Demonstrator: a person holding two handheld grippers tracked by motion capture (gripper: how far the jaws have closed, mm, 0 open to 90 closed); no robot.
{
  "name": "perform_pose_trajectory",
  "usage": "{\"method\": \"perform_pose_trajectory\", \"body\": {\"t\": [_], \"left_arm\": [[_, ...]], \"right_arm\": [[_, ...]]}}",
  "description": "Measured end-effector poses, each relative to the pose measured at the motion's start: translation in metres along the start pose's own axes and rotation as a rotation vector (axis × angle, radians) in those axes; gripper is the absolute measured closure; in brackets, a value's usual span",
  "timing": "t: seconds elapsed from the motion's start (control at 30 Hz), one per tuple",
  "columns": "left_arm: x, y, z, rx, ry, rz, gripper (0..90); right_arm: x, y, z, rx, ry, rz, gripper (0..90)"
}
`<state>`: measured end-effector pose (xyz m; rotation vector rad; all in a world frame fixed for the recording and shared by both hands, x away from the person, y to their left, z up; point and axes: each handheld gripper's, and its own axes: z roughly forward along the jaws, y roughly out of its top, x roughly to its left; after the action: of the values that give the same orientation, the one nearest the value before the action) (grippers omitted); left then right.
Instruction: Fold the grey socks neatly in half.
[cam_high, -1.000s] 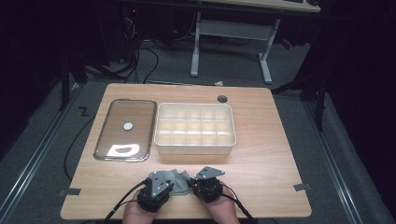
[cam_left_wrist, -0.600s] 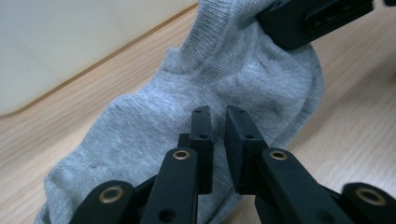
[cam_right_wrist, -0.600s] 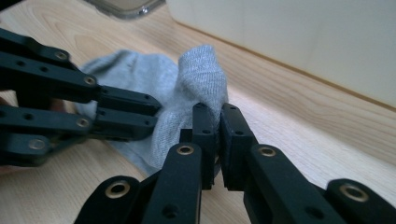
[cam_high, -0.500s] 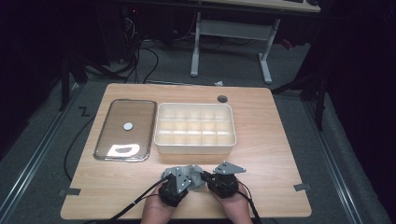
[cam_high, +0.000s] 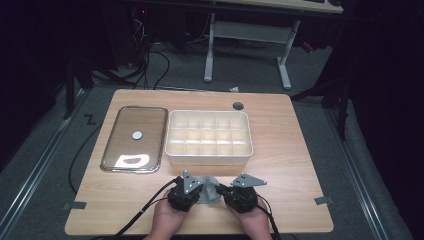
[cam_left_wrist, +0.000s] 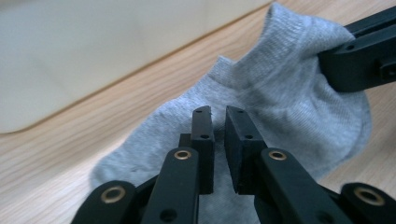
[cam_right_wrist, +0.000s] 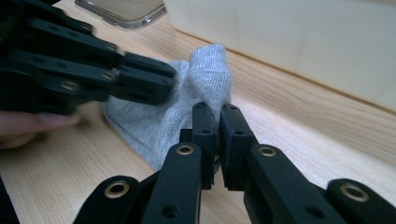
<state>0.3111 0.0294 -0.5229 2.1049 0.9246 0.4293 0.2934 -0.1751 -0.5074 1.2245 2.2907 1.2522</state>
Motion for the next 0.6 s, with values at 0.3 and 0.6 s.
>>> {"method": "perform_pose_trajectory", "body": {"t": [0.3,0.6], "left_arm": [[-0.017,0.000,0.011,0.017,0.023,0.044,84.6],[-0.022,0.009,0.007,-0.003,0.002,0.069,78.7]], "right_arm": [[-0.001,0.005,-0.012,-0.066,0.060,0.043,86.5],[-0.001,0.006,-0.017,-0.088,0.051,0.035,86.7]]}}
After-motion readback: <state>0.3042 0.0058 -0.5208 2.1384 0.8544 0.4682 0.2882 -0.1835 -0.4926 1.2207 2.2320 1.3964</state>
